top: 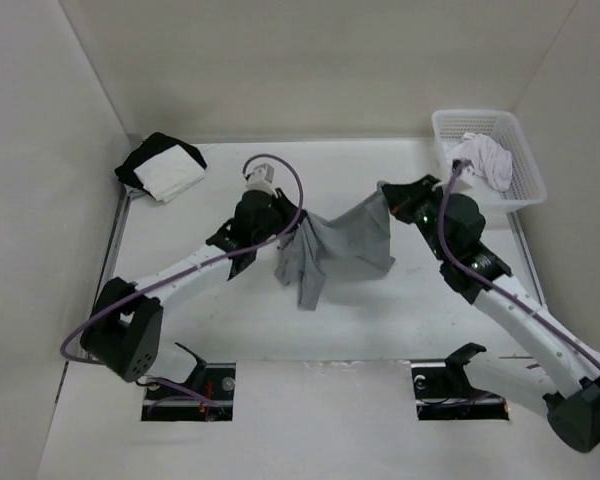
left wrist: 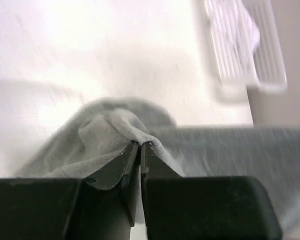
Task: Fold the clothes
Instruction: Flatten the tank top out
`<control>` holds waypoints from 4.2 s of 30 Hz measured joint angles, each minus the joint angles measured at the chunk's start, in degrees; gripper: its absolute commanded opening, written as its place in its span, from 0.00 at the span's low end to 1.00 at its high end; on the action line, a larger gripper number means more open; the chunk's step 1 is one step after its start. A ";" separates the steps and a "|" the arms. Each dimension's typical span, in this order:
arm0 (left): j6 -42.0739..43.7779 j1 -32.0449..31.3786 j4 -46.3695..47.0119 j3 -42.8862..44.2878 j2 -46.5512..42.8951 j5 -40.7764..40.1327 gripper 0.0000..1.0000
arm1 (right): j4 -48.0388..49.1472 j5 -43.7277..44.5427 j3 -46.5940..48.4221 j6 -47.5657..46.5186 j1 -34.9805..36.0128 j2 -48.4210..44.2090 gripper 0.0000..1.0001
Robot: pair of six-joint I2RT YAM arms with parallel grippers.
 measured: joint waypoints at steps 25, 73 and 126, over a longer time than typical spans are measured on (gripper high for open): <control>-0.20 28.59 -8.37 14.47 10.40 1.68 0.31 | -0.59 6.78 -8.31 9.53 42.58 16.98 0.36; -8.11 7.02 -29.38 -23.26 -16.55 -19.93 0.18 | 12.50 -7.63 -14.95 -0.28 5.16 26.95 0.42; -1.81 15.98 -27.17 -22.40 -36.15 -8.22 0.00 | 17.59 -11.61 -22.53 6.99 -1.16 15.85 0.00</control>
